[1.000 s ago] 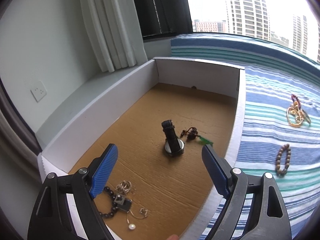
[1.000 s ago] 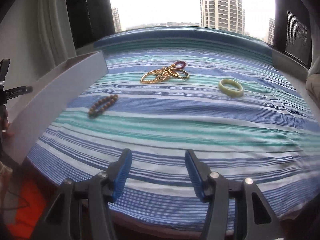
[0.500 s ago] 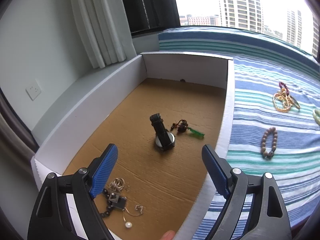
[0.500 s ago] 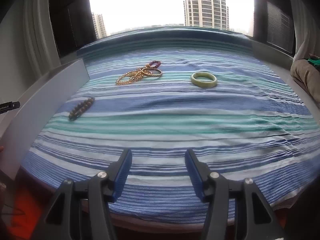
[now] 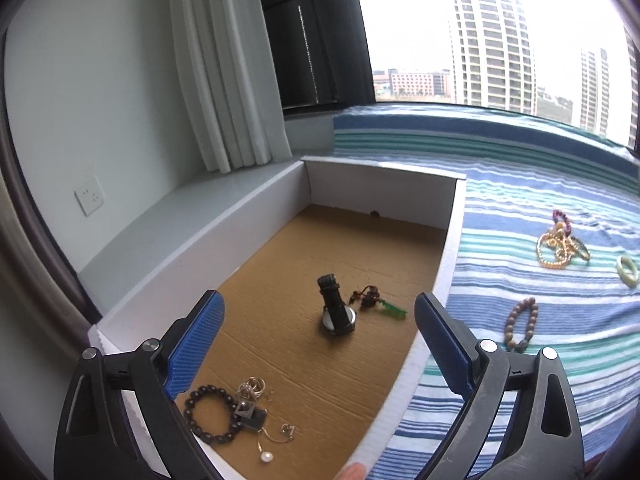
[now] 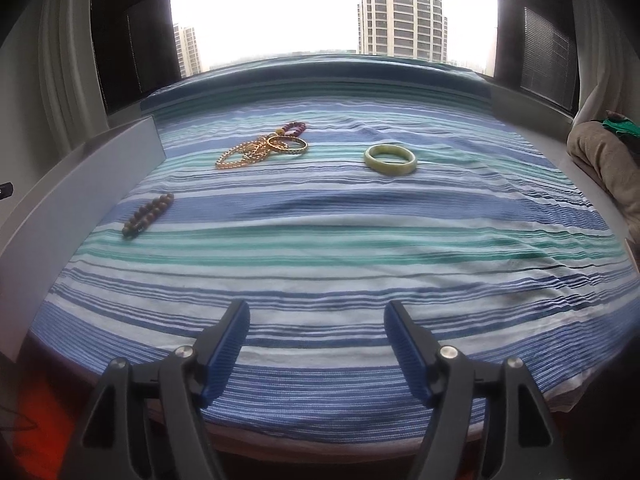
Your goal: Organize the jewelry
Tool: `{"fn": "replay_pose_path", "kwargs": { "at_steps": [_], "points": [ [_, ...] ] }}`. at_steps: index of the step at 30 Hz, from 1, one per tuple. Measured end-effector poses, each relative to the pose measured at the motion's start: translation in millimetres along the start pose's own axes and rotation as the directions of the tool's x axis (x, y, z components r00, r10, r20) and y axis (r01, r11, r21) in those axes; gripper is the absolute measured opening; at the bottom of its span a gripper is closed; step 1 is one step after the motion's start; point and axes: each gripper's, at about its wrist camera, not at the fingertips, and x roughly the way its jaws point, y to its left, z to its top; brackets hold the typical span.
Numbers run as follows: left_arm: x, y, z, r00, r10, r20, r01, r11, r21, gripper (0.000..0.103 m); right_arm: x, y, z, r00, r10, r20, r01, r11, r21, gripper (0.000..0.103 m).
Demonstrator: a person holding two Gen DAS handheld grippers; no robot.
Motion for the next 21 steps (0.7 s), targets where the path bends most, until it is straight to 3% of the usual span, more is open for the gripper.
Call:
{"fn": "replay_pose_path", "kwargs": {
  "at_steps": [5,9,16,21],
  "points": [
    [-23.0,-13.3,6.5,0.995,-0.095,0.043,0.095,0.995,0.007,0.099,3.2,2.4,0.0,1.000,-0.001,-0.011,0.001,1.000,-0.001,0.071],
    [-32.1,-28.2,5.1,0.979,-0.202,0.037,0.202,0.979,0.009,0.100,0.1,6.7,0.5,1.000,-0.001,0.001,0.001,1.000,-0.025,0.071],
    [-32.8,-62.4,-6.6,0.918,-0.394,-0.050,0.395,0.918,0.030,0.100,-3.4,2.9,2.5,1.000,-0.016,0.023,0.016,1.000,-0.021,0.071],
    [-32.4,-84.5,-18.0,0.884,-0.452,-0.115,0.460,0.887,0.044,0.100,-3.1,-1.3,1.7,0.999,-0.021,0.025,0.021,1.000,-0.013,0.071]
  ]
}}
